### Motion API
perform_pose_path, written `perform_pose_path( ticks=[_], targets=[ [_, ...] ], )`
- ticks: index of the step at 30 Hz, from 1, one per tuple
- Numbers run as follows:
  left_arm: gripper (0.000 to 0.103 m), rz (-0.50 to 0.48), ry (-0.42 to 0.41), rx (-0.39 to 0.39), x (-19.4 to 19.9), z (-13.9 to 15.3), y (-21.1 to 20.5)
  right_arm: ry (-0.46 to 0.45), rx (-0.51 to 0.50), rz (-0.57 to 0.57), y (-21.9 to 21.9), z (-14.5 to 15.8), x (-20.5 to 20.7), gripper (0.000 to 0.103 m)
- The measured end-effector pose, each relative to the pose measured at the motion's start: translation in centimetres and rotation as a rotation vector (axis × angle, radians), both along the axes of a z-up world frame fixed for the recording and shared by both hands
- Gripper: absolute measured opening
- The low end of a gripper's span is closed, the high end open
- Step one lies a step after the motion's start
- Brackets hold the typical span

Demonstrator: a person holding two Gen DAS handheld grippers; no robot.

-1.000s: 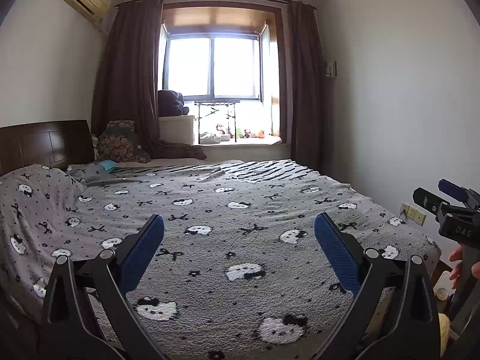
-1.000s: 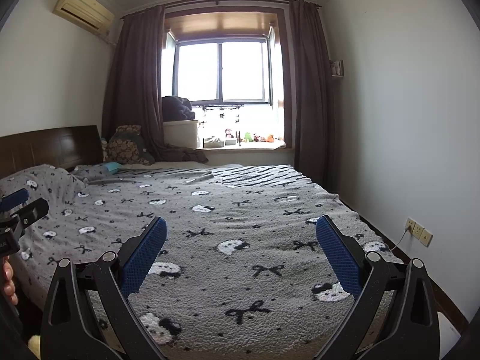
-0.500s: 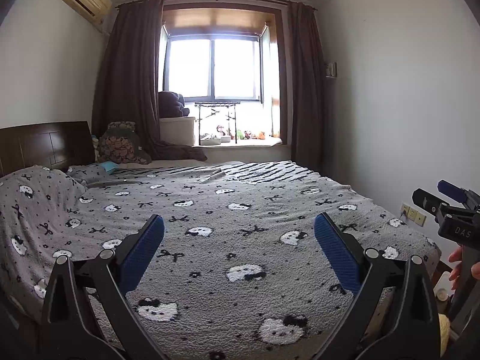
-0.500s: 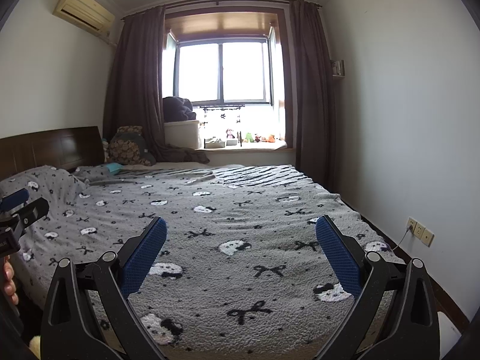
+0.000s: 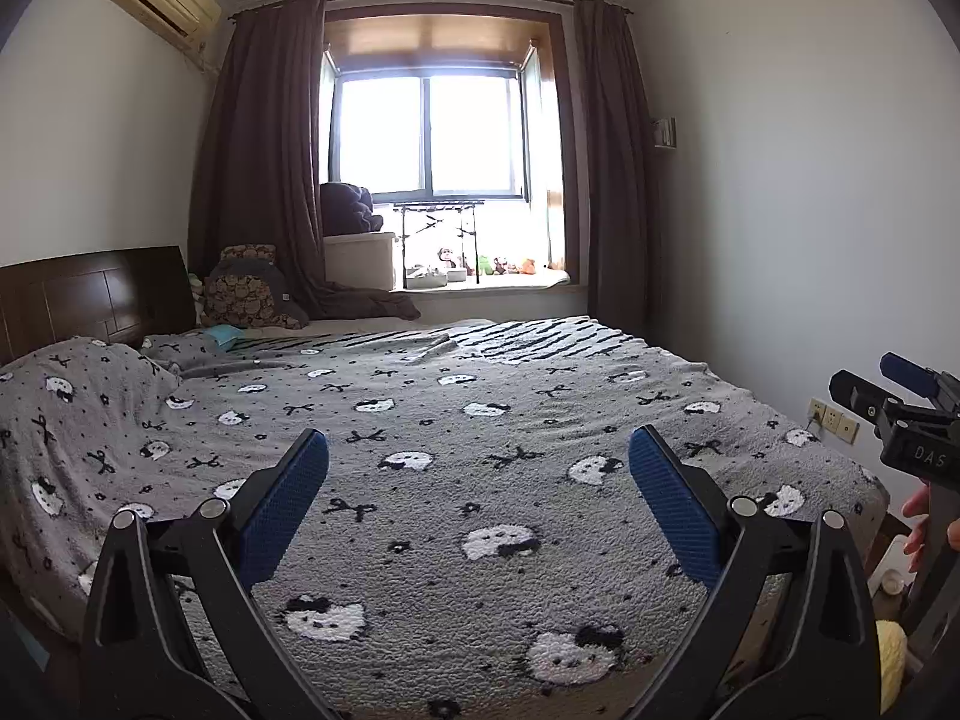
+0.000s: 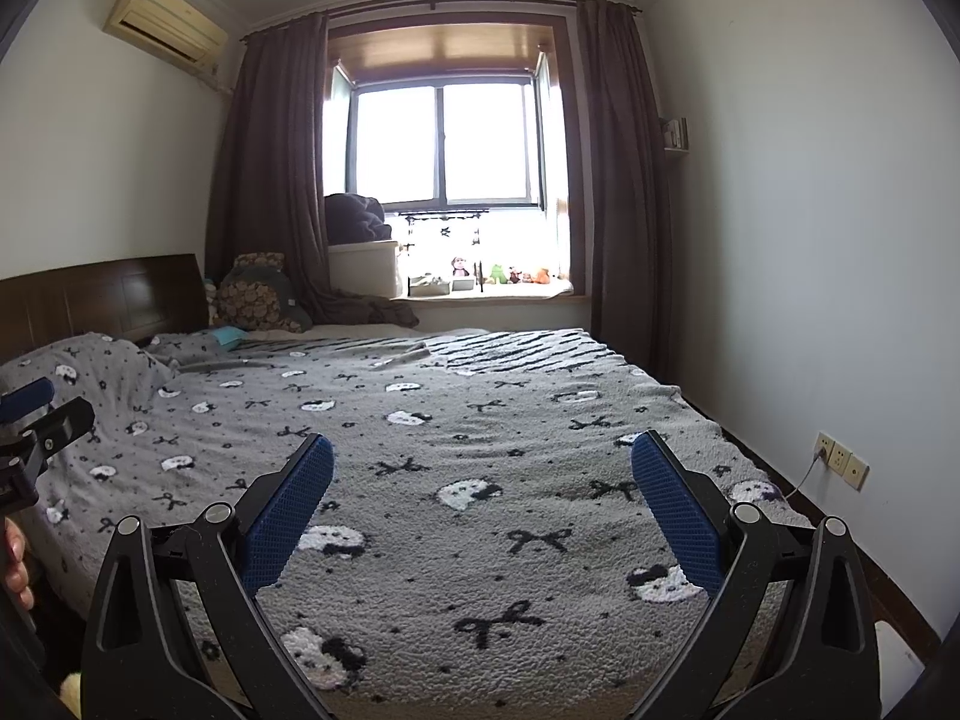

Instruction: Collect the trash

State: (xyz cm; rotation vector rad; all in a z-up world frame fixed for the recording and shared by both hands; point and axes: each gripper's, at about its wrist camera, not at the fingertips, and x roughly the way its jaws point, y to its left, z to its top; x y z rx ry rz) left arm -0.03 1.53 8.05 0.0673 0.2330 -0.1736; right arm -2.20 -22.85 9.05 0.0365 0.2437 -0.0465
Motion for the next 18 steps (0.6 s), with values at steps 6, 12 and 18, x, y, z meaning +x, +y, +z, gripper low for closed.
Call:
perform_pose_path(
  ticks=[6, 12, 18],
  targets=[
    [0.095, 0.011, -0.021, -0.012, -0.44, 0.25, 0.15, 0.001, -0.008, -0.005, 0.09, 0.07, -0.08, 0.100],
    [0.095, 0.020, -0.027, -0.027, -0.67, 0.46, 0.42, 0.004, -0.006, -0.003, 0.00, 0.02, 0.04, 0.100],
    [0.095, 0.056, -0.005, -0.014, -0.22, 0.26, 0.70, 0.010, -0.007, 0.000, 0.07, -0.03, 0.16, 0.100]
  ],
)
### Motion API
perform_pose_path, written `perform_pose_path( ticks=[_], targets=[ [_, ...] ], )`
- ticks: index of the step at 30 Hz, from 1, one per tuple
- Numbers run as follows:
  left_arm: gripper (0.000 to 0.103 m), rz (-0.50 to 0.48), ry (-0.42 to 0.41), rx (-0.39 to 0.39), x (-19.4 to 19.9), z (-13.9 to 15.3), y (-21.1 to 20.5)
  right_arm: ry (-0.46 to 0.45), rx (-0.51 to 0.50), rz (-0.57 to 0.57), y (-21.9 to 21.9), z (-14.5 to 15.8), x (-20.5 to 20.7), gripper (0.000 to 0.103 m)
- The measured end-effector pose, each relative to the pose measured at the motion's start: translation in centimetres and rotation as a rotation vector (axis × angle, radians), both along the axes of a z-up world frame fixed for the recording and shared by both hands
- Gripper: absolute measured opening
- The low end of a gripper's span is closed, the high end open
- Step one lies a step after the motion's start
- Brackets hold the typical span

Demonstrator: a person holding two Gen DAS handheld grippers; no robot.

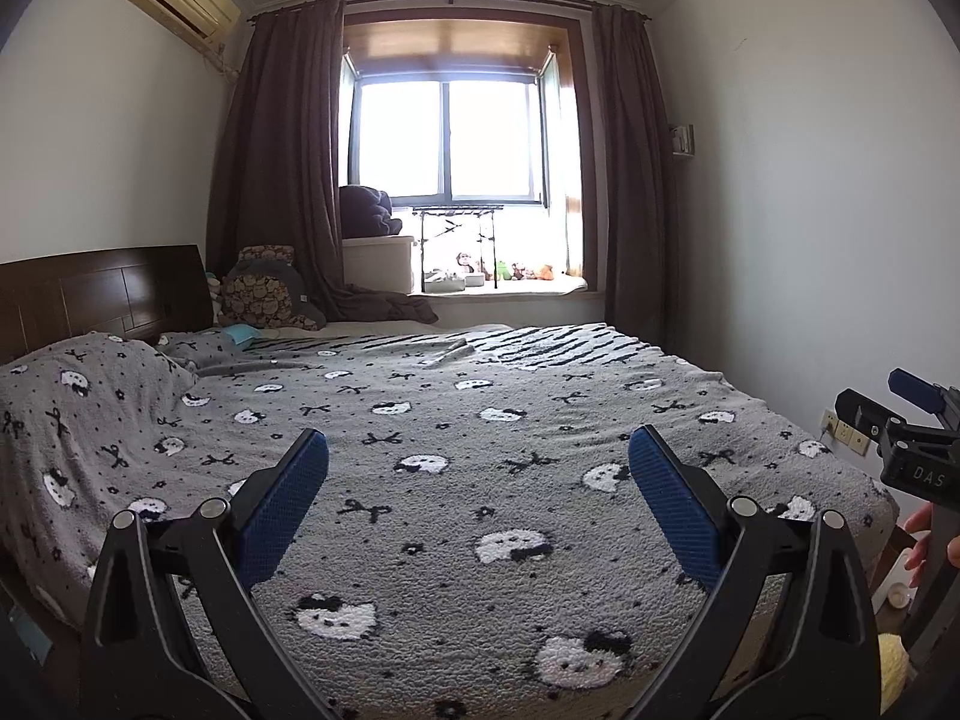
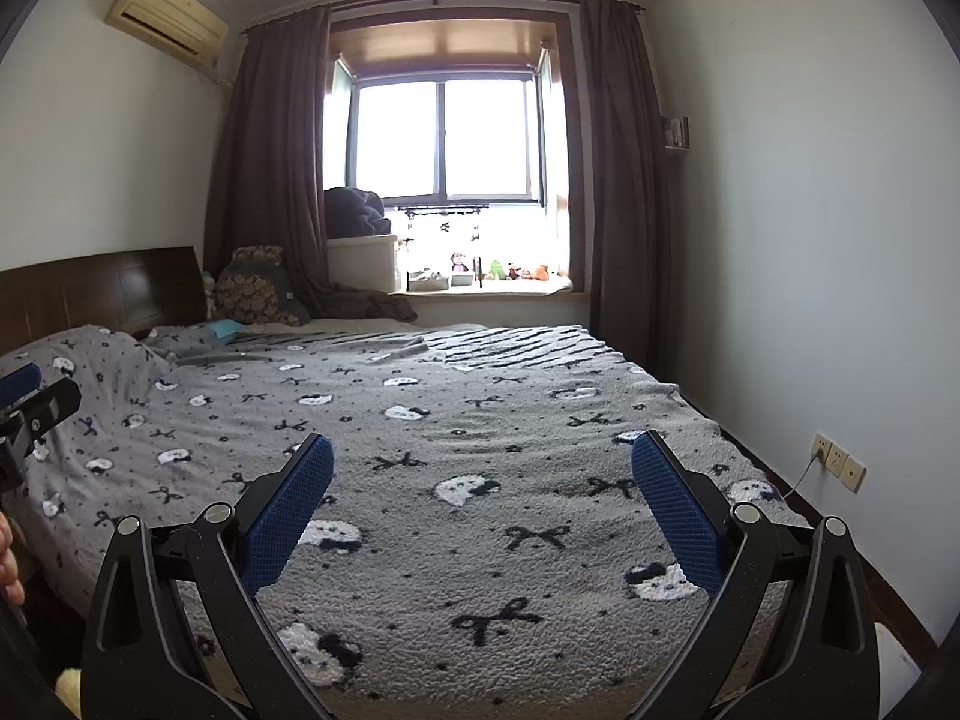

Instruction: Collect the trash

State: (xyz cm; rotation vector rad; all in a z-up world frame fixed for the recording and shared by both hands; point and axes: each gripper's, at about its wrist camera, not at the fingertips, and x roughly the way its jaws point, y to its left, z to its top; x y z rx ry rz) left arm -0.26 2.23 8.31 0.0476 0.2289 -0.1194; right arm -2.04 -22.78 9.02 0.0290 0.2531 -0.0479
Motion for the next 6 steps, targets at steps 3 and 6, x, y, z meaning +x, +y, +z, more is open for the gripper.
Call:
perform_pose_path(
  ticks=[3, 6],
  targets=[
    [0.095, -0.015, 0.016, -0.012, 0.26, -0.06, 0.20, -0.001, -0.003, 0.001, 0.05, -0.03, 0.00, 0.100],
    [0.095, -0.005, 0.028, -0.016, 0.52, -0.17, 0.36, 0.002, -0.003, 0.001, 0.05, -0.10, 0.05, 0.100]
  ],
)
